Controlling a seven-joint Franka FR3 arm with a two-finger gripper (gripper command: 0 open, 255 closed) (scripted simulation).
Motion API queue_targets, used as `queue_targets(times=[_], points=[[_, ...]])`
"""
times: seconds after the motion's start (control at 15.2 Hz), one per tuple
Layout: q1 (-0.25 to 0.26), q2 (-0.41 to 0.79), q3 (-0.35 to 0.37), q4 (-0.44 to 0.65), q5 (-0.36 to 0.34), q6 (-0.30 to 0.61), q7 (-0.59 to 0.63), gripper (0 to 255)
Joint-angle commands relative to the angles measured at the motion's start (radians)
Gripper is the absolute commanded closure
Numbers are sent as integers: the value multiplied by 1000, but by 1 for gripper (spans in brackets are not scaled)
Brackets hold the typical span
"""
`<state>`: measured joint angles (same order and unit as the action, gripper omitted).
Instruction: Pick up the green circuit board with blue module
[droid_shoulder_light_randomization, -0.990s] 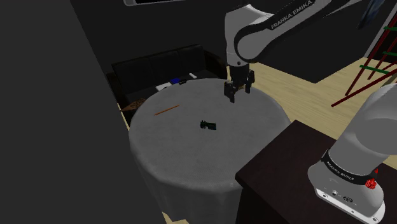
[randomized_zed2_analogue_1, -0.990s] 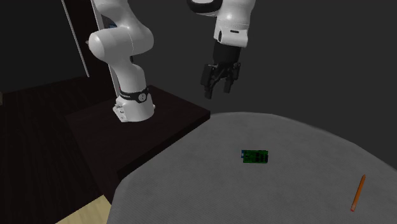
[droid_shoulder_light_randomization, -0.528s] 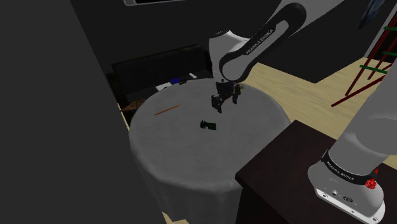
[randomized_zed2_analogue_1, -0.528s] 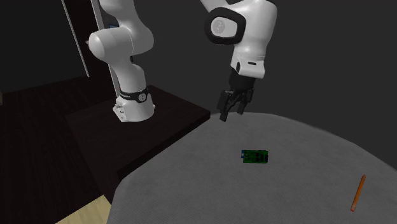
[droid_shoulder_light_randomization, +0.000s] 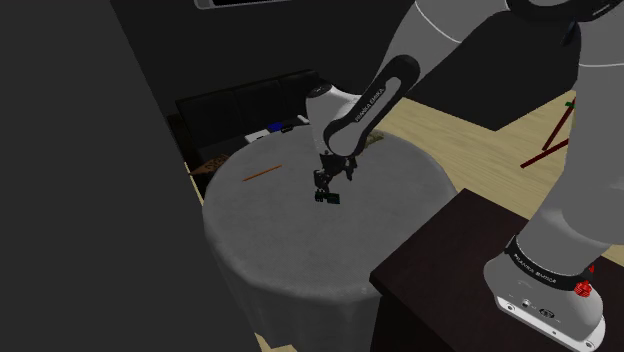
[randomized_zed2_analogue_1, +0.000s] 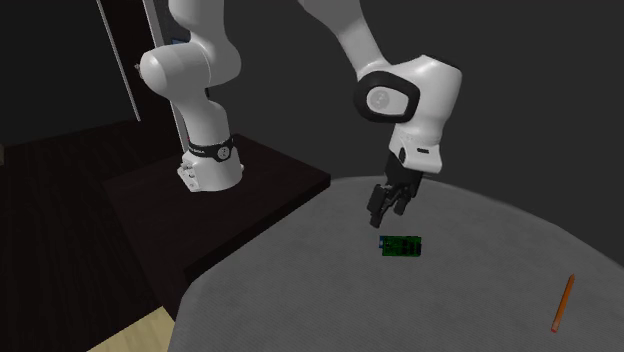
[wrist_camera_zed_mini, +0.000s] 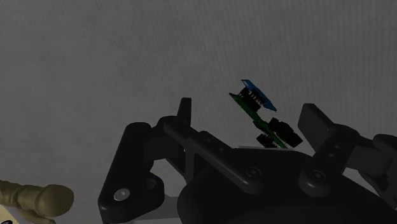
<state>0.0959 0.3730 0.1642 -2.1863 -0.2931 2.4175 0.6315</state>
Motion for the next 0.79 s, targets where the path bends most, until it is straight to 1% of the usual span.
queue_targets(times=[0.0,0.07,0.53,0.66,0.73], points=[[20,82,-12,61,-25,15,35,0],[25,103,-16,78,-29,18,42,0],[39,187,-37,96,-59,82,69,0],[41,194,-39,98,-61,87,71,0],[42,194,-39,97,-61,89,73,255]])
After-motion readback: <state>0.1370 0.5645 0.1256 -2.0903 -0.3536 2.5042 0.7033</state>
